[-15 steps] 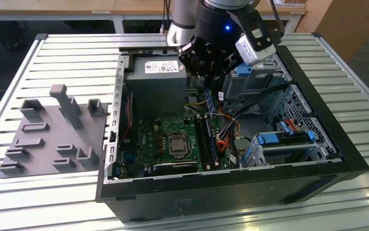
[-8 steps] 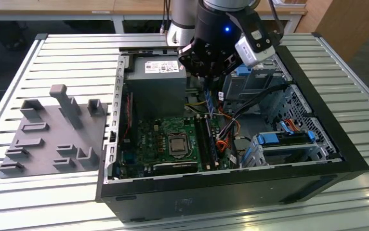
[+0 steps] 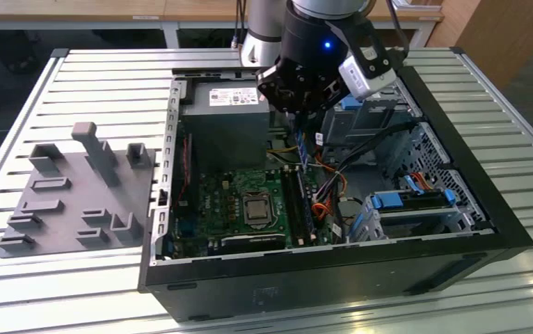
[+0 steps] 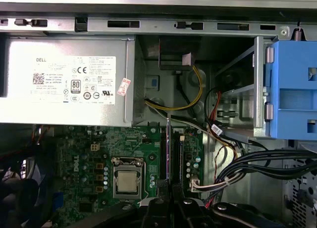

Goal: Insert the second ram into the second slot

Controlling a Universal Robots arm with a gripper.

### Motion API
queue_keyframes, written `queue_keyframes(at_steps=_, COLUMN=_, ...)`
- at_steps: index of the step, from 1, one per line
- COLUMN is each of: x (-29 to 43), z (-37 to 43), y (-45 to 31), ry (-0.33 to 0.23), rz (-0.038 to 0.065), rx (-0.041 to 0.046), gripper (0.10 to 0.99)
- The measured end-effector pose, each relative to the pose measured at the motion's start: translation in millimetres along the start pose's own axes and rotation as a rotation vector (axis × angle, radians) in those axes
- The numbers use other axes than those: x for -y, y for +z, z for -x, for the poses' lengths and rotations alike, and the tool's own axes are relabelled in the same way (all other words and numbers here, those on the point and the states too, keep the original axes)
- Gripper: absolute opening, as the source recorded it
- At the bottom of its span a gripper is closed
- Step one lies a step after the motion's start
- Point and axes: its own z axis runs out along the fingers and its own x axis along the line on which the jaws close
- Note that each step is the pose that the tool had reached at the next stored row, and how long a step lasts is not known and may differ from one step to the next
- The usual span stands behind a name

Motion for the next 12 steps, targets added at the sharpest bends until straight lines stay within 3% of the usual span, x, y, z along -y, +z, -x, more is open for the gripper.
queue_keyframes(at_steps=12, x=0.2, z=0.0, y=5.0, ry=0.002, rz=0.0, rx=0.0, gripper=0.137)
